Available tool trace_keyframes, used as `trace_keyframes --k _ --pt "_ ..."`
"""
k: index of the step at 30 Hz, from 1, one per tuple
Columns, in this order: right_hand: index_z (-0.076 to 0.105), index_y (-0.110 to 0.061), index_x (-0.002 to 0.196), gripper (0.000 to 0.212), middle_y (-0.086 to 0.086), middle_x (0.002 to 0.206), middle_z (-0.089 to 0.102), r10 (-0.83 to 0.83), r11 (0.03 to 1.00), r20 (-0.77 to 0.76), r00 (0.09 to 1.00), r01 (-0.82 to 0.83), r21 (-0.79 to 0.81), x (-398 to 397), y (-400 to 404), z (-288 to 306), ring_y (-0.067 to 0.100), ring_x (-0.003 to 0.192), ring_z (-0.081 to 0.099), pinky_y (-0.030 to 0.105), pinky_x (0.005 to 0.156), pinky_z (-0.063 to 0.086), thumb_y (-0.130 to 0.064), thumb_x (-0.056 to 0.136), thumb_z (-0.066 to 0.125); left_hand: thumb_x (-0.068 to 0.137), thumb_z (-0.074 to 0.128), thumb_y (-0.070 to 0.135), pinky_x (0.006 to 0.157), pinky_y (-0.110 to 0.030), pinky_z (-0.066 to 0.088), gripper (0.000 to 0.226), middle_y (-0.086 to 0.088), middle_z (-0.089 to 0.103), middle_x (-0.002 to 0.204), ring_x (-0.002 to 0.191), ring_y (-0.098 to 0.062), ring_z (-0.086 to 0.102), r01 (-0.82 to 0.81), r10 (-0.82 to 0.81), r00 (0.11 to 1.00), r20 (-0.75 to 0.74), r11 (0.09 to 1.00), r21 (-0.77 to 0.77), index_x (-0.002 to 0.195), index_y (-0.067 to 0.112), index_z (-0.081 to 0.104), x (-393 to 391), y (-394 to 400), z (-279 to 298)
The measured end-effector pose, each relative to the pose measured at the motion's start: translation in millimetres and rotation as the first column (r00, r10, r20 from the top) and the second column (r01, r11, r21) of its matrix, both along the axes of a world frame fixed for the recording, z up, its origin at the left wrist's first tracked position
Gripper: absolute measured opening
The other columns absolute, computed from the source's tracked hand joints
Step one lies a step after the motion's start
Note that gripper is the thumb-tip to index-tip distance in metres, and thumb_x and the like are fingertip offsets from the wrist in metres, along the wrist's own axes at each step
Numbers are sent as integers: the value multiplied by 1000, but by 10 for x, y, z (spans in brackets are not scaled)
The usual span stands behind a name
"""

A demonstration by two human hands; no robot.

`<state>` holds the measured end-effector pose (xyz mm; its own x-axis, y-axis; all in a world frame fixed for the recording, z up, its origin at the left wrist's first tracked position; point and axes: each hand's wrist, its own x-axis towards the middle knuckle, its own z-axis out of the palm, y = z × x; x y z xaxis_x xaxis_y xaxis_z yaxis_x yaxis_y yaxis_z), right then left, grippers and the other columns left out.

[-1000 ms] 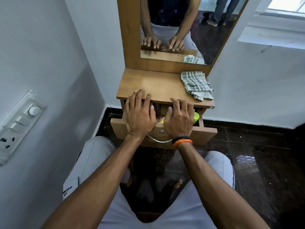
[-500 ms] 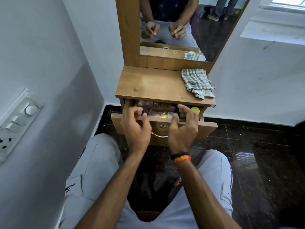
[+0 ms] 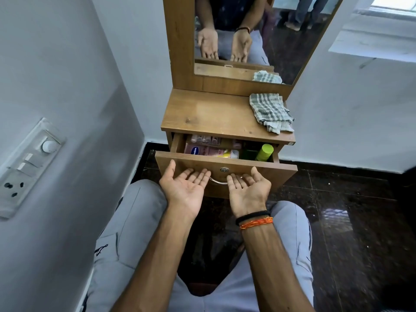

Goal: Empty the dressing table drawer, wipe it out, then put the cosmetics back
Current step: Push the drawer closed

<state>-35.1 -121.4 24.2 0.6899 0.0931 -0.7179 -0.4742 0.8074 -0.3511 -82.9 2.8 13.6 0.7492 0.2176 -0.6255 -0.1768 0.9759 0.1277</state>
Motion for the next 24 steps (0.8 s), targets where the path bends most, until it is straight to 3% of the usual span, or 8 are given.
trace_keyframes --k 12,24 --pt "17 -1 155 70 26 161 15 52 983 45 998 -59 174 381 -50 -120 36 150 20 51 123 17 -42 103 38 90 55 57 120 -60 20 101 -33 14 160 147 -48 20 30 -35 985 169 999 33 155 -7 10 364 153 -108" --pt "14 -2 155 66 26 161 13 8 975 55 998 -20 221 709 61 -109 37 150 20 50 123 17 -40 104 35 93 43 64 121 -59 19 95 -34 21 157 147 -48 21 43 -51 984 168 998 49 150 -9 25 667 246 -150"
